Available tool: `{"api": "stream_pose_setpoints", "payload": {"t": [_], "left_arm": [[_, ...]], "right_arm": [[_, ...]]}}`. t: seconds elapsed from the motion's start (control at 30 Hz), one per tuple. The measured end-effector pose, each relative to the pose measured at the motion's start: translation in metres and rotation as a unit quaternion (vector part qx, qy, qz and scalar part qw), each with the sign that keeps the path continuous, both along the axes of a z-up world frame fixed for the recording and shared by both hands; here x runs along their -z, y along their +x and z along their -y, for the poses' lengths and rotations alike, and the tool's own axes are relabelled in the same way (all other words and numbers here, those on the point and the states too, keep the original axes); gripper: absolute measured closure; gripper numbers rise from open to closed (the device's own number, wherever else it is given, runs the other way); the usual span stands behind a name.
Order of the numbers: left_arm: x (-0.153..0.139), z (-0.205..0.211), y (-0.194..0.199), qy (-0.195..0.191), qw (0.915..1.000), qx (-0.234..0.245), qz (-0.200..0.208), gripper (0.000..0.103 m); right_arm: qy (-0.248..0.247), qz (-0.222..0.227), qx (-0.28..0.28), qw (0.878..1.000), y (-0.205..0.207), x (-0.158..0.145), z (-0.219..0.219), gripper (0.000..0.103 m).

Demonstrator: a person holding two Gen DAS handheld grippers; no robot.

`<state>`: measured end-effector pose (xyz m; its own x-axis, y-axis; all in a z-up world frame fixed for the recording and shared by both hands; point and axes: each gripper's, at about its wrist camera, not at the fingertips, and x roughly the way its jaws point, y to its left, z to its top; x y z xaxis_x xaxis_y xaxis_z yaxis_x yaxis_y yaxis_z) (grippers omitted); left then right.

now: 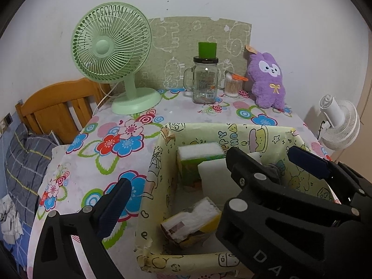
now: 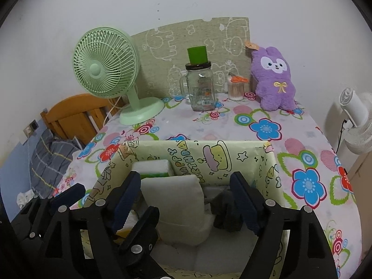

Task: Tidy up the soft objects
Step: 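Open right tool to release the white cloth into the fabric box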

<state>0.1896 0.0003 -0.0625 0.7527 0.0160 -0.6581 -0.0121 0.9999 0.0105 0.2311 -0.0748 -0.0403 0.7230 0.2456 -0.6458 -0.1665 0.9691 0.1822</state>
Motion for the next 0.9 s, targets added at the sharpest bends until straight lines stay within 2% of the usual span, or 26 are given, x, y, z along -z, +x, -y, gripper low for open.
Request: {"api": "stream_pose_setpoints", "payload": {"t": [0.9], "left_arm": [[-0.038,0.024,-0.051,0.004,0.9979,0.024,0.06,0.003]], "right_arm": [[-0.01,0.051,0.037,0.998,-0.057,-0.044,0.022,0.006]]}}
